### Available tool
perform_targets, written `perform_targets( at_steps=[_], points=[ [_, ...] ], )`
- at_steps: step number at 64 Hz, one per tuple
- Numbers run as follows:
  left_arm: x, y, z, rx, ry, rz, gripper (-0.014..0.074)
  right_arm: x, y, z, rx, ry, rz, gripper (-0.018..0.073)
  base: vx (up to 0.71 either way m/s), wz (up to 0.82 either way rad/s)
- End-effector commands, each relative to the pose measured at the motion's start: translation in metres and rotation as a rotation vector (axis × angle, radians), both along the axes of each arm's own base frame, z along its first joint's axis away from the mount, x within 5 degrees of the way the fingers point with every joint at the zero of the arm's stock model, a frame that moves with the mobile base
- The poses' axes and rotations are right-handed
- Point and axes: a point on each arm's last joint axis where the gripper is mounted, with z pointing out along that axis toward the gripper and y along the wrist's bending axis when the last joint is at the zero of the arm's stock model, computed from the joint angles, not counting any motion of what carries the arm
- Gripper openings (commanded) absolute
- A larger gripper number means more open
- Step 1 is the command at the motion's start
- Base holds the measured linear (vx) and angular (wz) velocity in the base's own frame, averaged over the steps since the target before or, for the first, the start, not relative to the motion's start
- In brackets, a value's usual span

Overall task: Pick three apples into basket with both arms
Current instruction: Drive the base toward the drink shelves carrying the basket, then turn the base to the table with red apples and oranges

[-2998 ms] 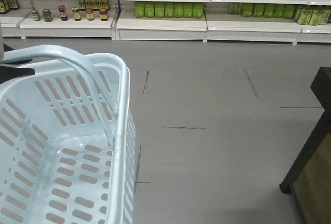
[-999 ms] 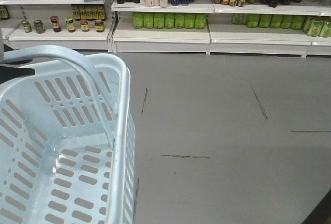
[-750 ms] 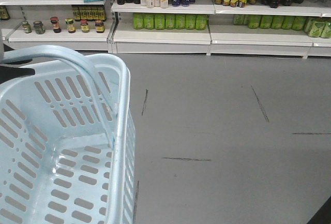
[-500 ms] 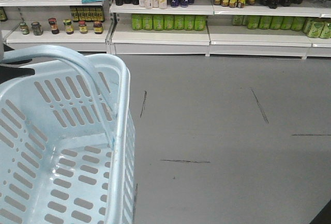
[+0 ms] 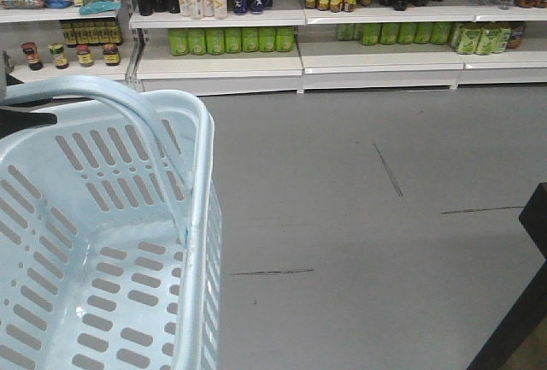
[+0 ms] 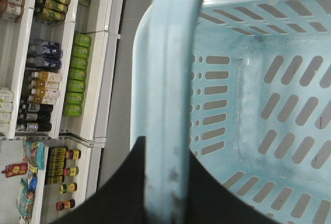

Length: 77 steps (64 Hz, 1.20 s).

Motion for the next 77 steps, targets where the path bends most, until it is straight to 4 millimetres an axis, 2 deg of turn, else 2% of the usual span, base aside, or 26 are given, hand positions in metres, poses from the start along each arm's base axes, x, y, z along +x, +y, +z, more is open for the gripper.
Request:
perform_targets(
  at_steps=[1,23,77],
  points=[
    [-0.0024,0.0018,0.0170,-0.079,-0.098,-0.006,-0.0006,-0.0011,0.0003,0.0024,0.003,-0.071,0.004,-0.0008,0.07,-0.26],
    [-0.0032,0.0018,0.0174,-0.087,-0.096,-0.009,-0.0006,-0.0011,0.0003,0.0024,0.003,-0.071,0.004,-0.0008,0.06,-0.35],
    [-0.0030,0.0015,0.0172,-0.086,-0.095,-0.009,-0.0006,-0.0011,0.0003,0.0024,0.003,-0.071,0.004,-0.0008,0.05,-0.53]
  ],
)
